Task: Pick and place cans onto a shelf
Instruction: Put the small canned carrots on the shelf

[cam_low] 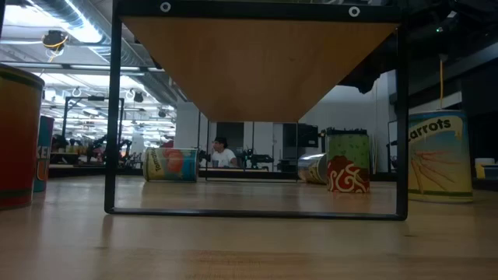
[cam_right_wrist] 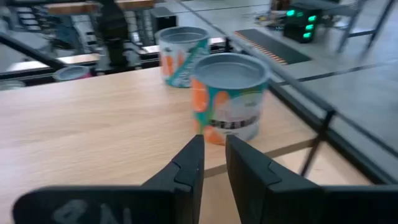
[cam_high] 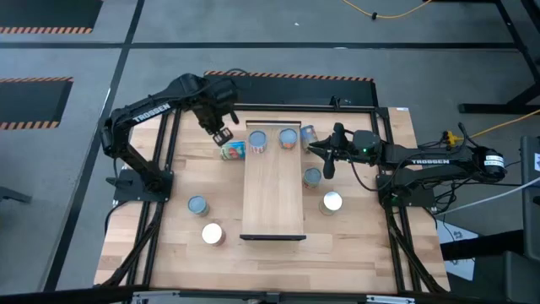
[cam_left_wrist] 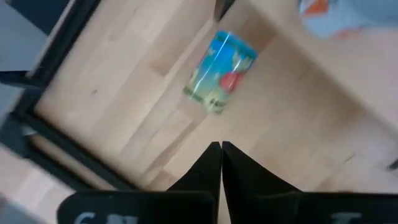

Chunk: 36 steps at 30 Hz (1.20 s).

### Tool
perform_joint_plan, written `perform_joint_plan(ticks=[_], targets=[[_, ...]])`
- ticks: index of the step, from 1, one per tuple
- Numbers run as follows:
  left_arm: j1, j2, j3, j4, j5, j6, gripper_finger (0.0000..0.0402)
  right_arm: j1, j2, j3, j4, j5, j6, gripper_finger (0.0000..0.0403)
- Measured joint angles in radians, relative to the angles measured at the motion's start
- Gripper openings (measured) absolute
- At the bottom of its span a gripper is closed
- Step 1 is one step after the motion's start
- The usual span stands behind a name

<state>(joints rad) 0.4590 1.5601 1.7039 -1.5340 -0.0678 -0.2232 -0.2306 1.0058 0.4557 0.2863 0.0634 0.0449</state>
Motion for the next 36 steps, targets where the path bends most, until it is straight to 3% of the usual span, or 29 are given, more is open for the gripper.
perform_joint_plan(ticks=[6, 21, 33, 36], targets=[[-0.113, 0.004, -0.051, 0.091, -0.109, 0.019, 0.0003, -0.017, 0.007, 0.000, 0.015, 0.135, -0.004, 0.0072], [-0.194, 0.004, -0.286, 0.404, -0.138, 0.017, 0.0001, -0.083, 0.274, 0.001, 0.340, 0.119, 0.000, 0.0072], [-0.194, 0.004, -0.296, 0.571, -0.137, 0.017, 0.0004, -0.083, 0.378, 0.001, 0.449, 0.115, 0.049, 0.0072], [-0.194, 0.004, -0.296, 0.604, -0.137, 0.017, 0.0005, -0.083, 0.385, 0.001, 0.451, 0.071, 0.058, 0.0072]])
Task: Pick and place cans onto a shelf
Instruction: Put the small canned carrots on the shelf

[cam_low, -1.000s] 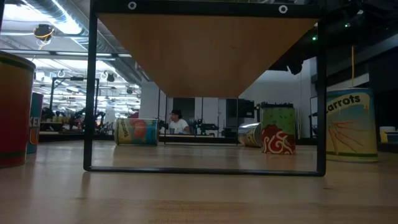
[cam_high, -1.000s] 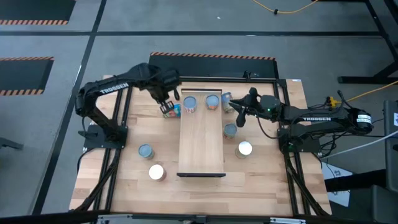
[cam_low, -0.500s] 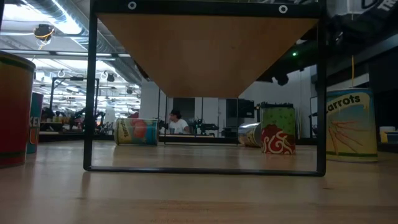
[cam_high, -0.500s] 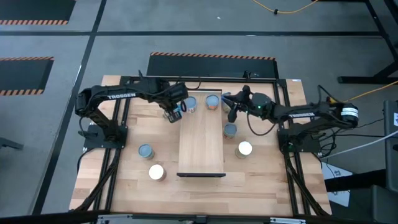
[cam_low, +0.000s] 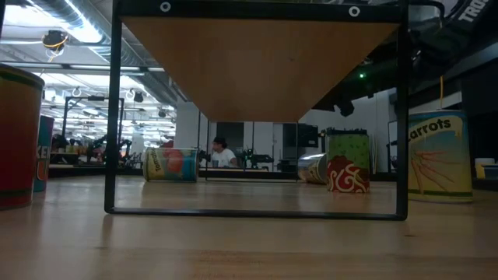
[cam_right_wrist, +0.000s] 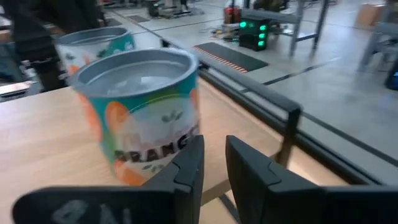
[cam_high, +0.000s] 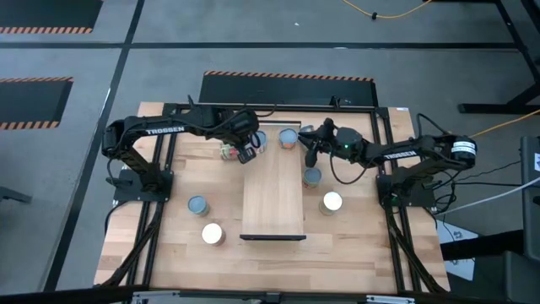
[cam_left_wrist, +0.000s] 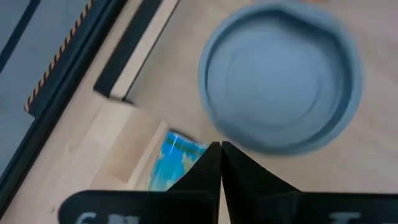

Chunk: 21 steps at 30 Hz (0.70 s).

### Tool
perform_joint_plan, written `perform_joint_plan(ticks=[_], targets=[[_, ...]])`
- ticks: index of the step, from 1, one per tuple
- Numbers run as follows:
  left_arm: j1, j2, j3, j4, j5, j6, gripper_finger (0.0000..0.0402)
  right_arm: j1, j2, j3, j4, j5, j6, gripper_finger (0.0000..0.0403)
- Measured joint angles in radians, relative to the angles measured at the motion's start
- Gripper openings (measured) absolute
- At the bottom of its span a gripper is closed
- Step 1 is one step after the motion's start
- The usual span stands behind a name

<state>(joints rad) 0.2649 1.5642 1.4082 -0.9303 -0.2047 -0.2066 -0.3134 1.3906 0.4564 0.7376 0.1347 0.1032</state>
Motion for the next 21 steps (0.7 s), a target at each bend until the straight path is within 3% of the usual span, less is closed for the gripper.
perform_joint_plan(ticks=[4, 17, 21], targets=[[0.000, 0.000, 0.000, 0.045, 0.000, 0.000, 0.0001, 0.001, 0.009, 0.000, 0.008, -0.051, 0.001, 0.0072], [0.001, 0.000, 0.000, 0.113, -0.017, 0.000, 0.0006, 0.003, 0.010, 0.000, 0.007, -0.076, -0.001, 0.0072], [0.001, -0.001, 0.000, 0.100, -0.072, -0.002, 0.0008, 0.003, 0.009, 0.000, 0.006, -0.084, -0.003, 0.0072]])
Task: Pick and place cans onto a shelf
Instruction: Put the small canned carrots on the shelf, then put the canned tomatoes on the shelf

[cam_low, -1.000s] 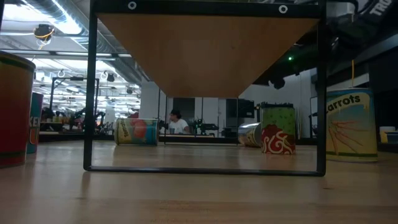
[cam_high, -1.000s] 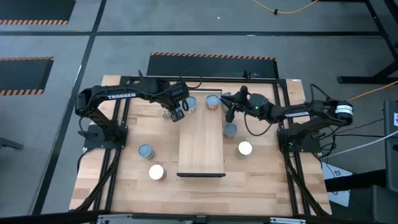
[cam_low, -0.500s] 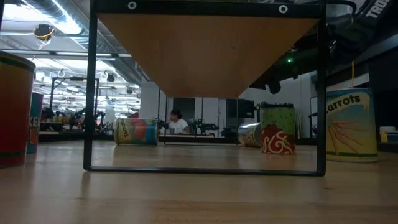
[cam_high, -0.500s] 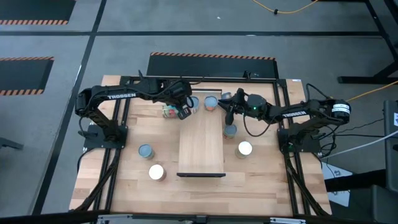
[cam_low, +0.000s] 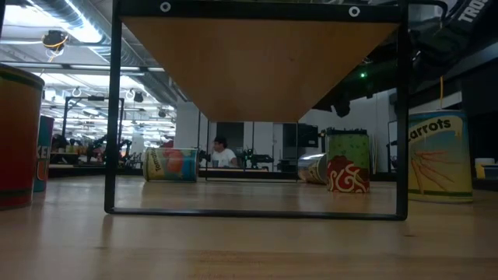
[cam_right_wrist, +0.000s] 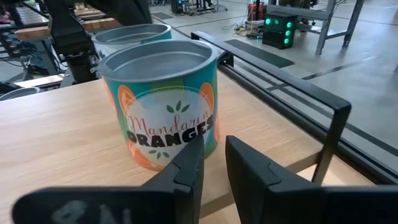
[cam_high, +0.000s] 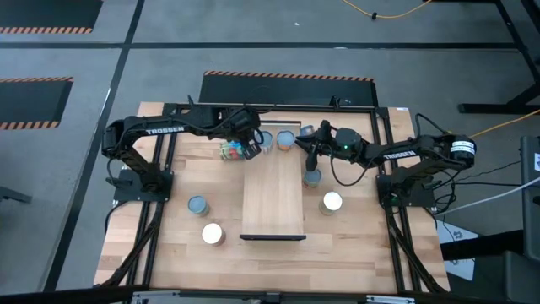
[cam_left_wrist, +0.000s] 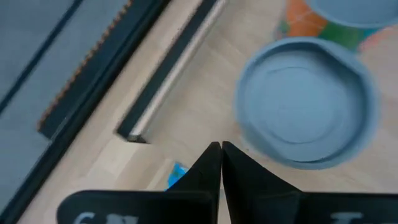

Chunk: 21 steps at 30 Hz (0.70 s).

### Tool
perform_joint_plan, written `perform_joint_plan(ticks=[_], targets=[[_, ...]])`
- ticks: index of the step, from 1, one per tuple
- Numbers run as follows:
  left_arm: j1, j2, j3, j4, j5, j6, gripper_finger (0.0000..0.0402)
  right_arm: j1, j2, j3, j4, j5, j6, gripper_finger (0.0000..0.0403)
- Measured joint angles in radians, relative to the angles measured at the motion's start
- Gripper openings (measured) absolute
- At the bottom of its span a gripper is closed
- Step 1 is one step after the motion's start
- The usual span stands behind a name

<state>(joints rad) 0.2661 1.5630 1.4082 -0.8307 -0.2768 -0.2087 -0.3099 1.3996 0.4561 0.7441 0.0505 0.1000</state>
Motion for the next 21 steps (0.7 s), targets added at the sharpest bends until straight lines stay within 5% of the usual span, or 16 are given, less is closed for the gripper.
perform_joint_plan(ticks=[12, 21], targets=[[0.100, -0.136, 0.001, -0.230, 0.038, -0.110, 0.0017, 0.000, -0.068, -0.001, -0.037, 0.000, -0.003, 0.0072], [0.202, -0.201, 0.001, -0.471, 0.150, -0.151, 0.0102, 0.000, -0.147, -0.001, -0.107, -0.001, -0.008, 0.0072]])
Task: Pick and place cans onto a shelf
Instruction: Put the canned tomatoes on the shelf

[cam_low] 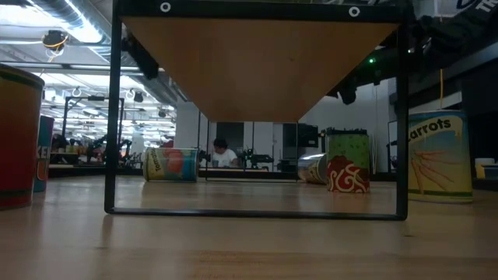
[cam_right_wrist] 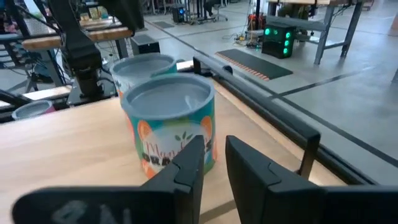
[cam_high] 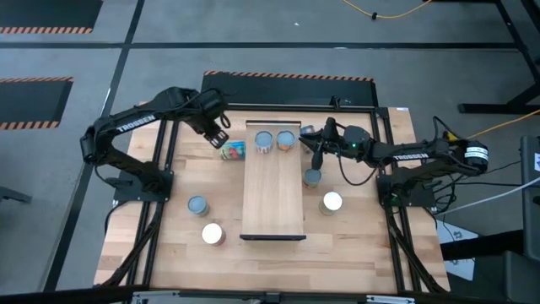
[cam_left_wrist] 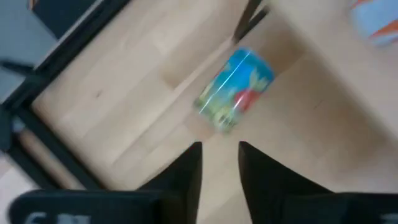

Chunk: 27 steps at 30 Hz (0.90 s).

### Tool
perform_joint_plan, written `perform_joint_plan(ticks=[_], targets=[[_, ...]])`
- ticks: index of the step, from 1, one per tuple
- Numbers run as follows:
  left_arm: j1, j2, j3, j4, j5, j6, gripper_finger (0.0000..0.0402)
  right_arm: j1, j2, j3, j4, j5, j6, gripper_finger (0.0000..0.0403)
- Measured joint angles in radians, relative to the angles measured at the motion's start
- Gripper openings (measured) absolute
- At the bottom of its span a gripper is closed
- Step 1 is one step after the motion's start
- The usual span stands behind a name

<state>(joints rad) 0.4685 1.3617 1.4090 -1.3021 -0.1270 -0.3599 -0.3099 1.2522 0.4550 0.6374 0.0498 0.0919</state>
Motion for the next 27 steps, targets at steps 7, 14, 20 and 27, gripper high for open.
perform_joint_plan(ticks=[7, 14, 20, 27], targets=[[0.016, -0.021, -0.044, -0.043, -0.049, 0.089, 0.0130, 0.000, -0.065, 0.000, -0.070, 0.000, -0.048, 0.0072], [0.021, -0.182, -0.309, 0.142, 0.012, 0.107, 0.0129, 0.000, -0.118, 0.000, -0.138, 0.000, -0.048, 0.0072], [0.044, -0.331, -0.541, 0.326, 0.099, 0.060, 0.0129, 0.000, -0.121, 0.000, -0.143, 0.000, -0.048, 0.0072], [0.051, -0.388, -0.751, 0.584, 0.148, -0.020, 0.0129, 0.000, -0.121, 0.000, -0.143, 0.000, -0.042, 0.0072]])
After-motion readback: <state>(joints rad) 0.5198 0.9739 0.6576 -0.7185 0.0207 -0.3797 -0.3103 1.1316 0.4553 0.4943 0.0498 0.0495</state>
